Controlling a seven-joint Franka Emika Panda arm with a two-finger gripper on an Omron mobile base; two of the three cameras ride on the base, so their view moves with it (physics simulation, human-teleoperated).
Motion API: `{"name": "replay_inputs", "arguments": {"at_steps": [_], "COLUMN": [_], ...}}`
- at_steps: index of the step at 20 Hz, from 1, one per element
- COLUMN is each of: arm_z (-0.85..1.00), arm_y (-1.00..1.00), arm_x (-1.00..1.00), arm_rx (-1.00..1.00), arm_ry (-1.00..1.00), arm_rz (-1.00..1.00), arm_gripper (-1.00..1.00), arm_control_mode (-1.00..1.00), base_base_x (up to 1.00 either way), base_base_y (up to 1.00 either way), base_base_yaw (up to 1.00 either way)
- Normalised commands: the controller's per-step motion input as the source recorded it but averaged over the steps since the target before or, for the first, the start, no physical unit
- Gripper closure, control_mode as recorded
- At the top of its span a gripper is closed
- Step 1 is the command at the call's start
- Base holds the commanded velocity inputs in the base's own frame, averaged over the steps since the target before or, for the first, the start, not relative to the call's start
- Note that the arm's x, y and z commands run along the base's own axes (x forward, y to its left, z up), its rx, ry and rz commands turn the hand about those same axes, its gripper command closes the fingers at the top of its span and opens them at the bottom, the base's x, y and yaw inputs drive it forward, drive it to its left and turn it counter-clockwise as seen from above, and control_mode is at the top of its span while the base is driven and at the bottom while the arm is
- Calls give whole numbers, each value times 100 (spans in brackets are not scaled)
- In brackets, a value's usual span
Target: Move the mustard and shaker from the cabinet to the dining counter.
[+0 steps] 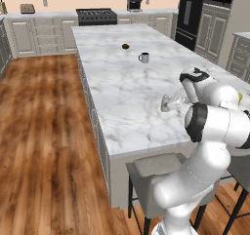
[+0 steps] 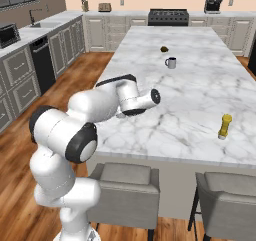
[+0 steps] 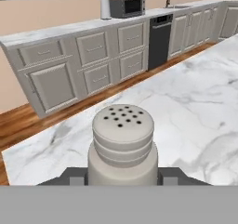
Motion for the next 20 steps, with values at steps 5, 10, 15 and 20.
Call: {"name": "replay_inputs", "arguments": {"at_steps": [5, 10, 15, 20], "arm_z": [-56, -57, -38, -47], "arm_y": [-1, 0, 7, 10], "arm_x": [48, 42, 44, 48], "arm_rx": [6, 1, 0, 0], "arm_ry": [0, 0, 0, 0], "arm_rz": [3, 1, 0, 0], "arm_gripper": [100, 100, 100, 100], "arm_control_mode": [-100, -100, -100, -100], "base_base_x": [0, 0, 0, 0], "base_base_y": [0, 0, 0, 0], "base_base_yaw": [0, 0, 0, 0]}}
